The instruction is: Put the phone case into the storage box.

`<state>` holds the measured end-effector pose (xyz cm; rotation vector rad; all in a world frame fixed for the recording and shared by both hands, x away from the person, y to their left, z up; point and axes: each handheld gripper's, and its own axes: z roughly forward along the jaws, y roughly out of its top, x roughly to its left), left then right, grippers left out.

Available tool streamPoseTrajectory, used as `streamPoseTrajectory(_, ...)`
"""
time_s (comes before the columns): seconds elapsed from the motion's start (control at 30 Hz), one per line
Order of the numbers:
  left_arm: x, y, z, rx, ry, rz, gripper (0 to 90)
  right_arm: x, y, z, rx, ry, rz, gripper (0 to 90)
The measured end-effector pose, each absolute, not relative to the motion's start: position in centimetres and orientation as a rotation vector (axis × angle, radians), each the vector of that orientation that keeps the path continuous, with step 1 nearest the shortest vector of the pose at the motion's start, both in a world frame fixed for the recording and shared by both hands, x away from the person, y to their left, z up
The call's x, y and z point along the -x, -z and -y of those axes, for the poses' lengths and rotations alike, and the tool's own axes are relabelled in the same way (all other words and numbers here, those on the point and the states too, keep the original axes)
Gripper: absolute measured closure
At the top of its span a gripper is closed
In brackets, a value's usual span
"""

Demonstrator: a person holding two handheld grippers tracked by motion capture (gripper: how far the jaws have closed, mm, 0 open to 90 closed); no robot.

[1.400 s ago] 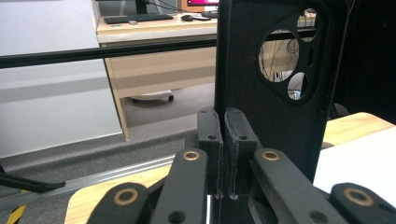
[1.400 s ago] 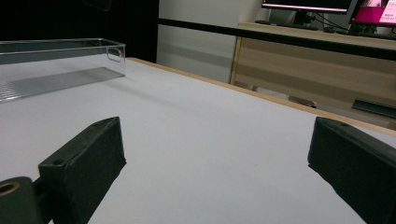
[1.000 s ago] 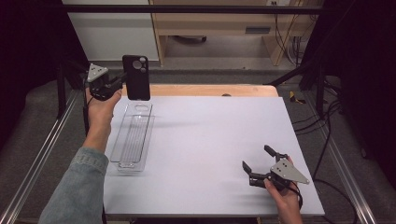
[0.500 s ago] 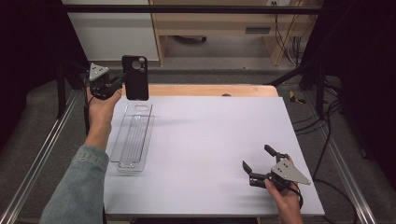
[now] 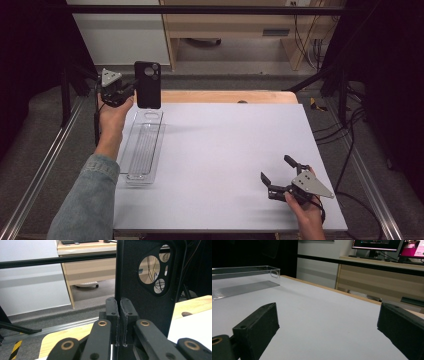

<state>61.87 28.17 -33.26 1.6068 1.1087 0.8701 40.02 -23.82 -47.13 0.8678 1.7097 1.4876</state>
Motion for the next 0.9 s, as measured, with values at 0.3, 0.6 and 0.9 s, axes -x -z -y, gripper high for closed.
streamPoseTrajectory(0.3, -62.0, 34.1, -28.4, -1.621, -0.869, -1.125, 86.2, -40.0, 47.1, 23.8, -0.869, -1.489, -1.707, 3.9)
streamPoseTrajectory(0.6, -62.4, 35.3, -28.8, -1.635, -0.861, -1.152, 86.2, -40.0, 47.2, 23.9, -0.871, -1.489, -1.707, 3.9)
streamPoseTrajectory(0.9, -62.9, 36.7, -29.2, -1.662, -0.847, -1.189, 86.2, -40.1, 47.3, 23.9, -0.877, -1.487, -1.710, 3.9)
